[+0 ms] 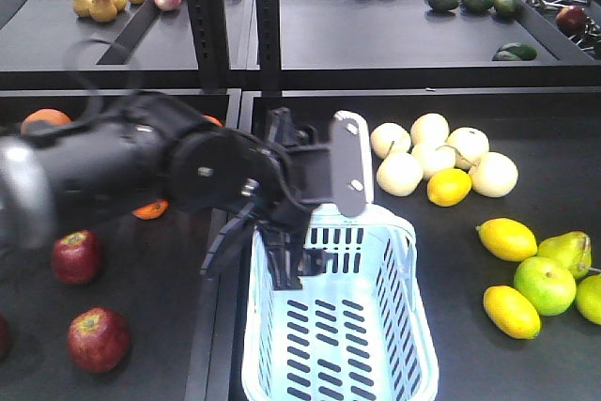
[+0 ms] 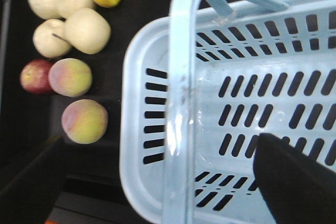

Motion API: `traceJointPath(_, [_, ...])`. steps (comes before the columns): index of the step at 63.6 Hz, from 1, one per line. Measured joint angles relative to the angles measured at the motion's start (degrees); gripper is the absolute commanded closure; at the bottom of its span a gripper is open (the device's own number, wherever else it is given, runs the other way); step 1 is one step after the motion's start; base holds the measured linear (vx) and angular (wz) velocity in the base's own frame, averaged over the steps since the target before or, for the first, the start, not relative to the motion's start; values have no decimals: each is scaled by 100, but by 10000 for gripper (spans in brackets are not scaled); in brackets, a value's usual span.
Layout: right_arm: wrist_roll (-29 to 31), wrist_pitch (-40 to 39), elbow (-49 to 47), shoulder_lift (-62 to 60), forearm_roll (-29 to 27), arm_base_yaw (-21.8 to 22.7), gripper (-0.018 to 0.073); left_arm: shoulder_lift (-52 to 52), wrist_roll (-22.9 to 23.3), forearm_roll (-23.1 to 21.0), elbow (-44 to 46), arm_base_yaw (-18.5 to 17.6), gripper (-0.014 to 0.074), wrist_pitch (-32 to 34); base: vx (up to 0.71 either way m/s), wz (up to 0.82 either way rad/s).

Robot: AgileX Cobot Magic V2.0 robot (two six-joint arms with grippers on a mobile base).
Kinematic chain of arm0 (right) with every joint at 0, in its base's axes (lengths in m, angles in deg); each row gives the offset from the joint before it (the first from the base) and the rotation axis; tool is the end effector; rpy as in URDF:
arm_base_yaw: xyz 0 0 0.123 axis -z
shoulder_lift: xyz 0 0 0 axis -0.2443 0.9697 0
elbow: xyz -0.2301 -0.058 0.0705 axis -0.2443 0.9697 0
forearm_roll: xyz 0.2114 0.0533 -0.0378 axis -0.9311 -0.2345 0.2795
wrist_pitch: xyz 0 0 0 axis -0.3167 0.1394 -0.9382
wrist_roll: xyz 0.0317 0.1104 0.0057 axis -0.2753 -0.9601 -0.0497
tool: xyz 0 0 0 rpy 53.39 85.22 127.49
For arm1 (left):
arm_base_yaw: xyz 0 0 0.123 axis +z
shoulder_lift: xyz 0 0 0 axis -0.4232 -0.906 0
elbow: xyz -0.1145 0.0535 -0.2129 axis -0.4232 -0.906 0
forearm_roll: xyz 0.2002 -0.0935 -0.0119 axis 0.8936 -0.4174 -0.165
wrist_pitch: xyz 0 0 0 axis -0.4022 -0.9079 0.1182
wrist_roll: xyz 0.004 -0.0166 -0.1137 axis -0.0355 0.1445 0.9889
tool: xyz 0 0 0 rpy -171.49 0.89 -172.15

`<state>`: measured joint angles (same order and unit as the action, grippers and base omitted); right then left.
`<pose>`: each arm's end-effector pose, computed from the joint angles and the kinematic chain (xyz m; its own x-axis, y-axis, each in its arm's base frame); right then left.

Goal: Pick three apples into basket with both arms
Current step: 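Reach the left gripper over the basket handle, then close the left gripper on the basket handle and lift it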

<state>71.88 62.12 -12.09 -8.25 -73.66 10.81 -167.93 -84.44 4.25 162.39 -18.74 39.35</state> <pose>0.0872 0.0051 0.2073 0.0738 -0.0334 -0.9967 -0.0553 0.9978 -0.0376 0.2652 -0.2584 0.2352 0.1935 0.8896 -0.4138 0.8785 0.0307 0.4768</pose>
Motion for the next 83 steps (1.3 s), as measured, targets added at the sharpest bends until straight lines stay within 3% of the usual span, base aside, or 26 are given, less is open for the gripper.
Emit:
traceJointPath(23, [0,0,0,0,0,0,568,-917,331,728,634,-102,-40,-300,0,0])
traceJointPath(34, [0,0,0,0,0,0,568,-1040,428,871,689,-102,42,-304,0,0])
traceJointPath(43, [0,0,0,0,0,0,568,-1046,447,888,689,-102,211,-304,0,0])
traceJointPath(57, [0,0,0,0,0,0,568,-1046,704,888,689,-102,607,-342,0,0])
traceJointPath(67, [0,0,0,0,0,0,568,-1046,788,890,775,-109,604,-424,0,0])
traceJointPath(83, [0,0,0,0,0,0,568,-854,788,984,1340,-109,603,-1262,0,0])
